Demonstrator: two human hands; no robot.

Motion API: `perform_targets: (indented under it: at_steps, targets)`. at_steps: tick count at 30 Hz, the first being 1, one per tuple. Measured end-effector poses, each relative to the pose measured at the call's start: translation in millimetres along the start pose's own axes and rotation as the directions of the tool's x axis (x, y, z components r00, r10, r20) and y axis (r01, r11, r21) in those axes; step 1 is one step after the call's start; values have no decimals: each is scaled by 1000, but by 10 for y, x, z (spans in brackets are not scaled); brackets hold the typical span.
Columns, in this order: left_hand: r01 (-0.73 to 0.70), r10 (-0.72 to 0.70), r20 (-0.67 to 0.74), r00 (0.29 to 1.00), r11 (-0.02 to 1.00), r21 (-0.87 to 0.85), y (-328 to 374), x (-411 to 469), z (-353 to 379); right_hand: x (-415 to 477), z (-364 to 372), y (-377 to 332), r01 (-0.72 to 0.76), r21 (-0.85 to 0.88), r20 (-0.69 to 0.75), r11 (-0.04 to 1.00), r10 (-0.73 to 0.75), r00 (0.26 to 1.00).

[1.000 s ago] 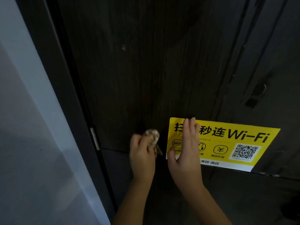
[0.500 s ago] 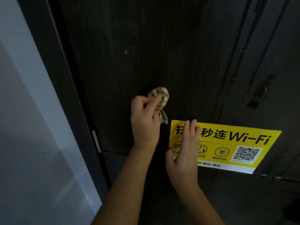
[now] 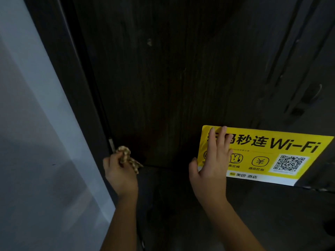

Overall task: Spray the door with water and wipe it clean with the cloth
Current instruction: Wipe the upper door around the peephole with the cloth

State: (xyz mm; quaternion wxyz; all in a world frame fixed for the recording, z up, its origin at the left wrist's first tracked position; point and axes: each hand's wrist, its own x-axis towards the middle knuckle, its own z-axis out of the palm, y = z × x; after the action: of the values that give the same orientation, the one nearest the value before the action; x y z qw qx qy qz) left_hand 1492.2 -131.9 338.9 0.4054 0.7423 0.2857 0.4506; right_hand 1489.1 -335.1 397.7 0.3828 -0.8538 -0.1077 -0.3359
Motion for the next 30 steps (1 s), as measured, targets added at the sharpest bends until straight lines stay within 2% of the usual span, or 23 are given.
perform_targets:
  at_steps: [3, 6, 8, 10, 12, 16, 20, 24, 29, 30]
  targets:
    - [81, -80, 25, 996, 996, -46, 16, -132, -12, 1, 21, 28, 24, -24, -10, 999, -25, 1000]
    - [-85, 78, -45, 996, 983, -160, 396, 109, -12, 9, 80, 31, 38, -63, -18, 997, -39, 999]
    - [-182, 175, -60, 983, 971, -157, 488, 115, -19, 7, 111, 27, 33, -66, -34, 997, -35, 999]
    - [-205, 209, 19, 978, 970, -135, 446, -59, 15, 19, 133, 4, 22, -72, -52, 997, -26, 998]
    - [-168, 187, 126, 974, 975, -147, 405, -281, 59, 16, 144, 4, 16, -100, -49, 995, -21, 999]
    - [26, 104, 323, 941, 928, -372, 717, -379, 36, 25, 83, -19, 1, -66, -16, 998, -2, 1000]
    - [258, 87, 549, 831, 814, -520, 1170, -309, -143, 29, -192, -217, -22, 215, 27, 976, 17, 999]
    - [351, 190, 680, 708, 740, -573, 1561, -255, -324, 161, -483, -462, 66, 423, 60, 904, -101, 993]
    - [350, 360, 789, 498, 749, -562, 1764, -60, -418, 388, -555, -471, 225, 314, -121, 922, -196, 973]
    - [259, 419, 752, 509, 758, -598, 1778, 15, -418, 455, -569, -480, 274, 271, -170, 923, -235, 957]
